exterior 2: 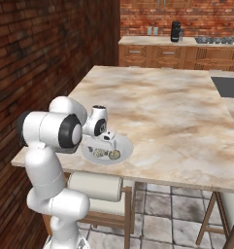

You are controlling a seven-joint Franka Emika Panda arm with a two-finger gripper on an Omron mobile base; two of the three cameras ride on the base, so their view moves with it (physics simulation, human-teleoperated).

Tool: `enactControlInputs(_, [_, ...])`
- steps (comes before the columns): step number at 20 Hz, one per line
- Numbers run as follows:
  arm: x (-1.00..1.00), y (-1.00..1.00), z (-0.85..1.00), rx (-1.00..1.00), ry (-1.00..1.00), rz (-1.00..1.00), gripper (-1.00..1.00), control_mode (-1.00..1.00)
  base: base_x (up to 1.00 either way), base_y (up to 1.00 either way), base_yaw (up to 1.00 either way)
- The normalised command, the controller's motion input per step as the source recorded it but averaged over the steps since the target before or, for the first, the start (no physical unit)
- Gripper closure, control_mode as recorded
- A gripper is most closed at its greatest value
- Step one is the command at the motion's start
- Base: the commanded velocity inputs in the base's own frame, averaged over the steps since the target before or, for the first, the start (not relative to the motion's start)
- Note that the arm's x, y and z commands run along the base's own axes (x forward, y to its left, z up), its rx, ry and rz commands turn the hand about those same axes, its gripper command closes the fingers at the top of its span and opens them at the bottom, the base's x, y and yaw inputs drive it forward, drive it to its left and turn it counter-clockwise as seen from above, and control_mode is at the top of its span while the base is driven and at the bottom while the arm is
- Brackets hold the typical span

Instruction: Place two dumplings into each of the tupperware containers and then place the containers in the fridge.

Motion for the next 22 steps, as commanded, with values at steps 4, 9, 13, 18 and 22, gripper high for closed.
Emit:
enactControlInputs(4, [0.00,0.00,-0.23,0.00,0.09,0.00,-1.00,-1.00,0.00,0.00,0.00])
enactControlInputs(9, [-0.11,0.00,-0.41,0.00,0.13,0.00,1.00,-1.00,0.00,0.00,0.00])
enactControlInputs(13, [-0.05,0.00,-0.19,0.00,0.08,0.00,1.00,-1.00,0.00,0.00,0.00])
enactControlInputs(18, [-0.40,0.05,0.94,0.00,0.00,0.00,1.00,-1.00,0.00,0.00,0.00])
enactControlInputs(22, [-0.57,0.20,1.00,0.00,-0.07,0.00,1.00,-1.00,0.00,0.00,0.00])
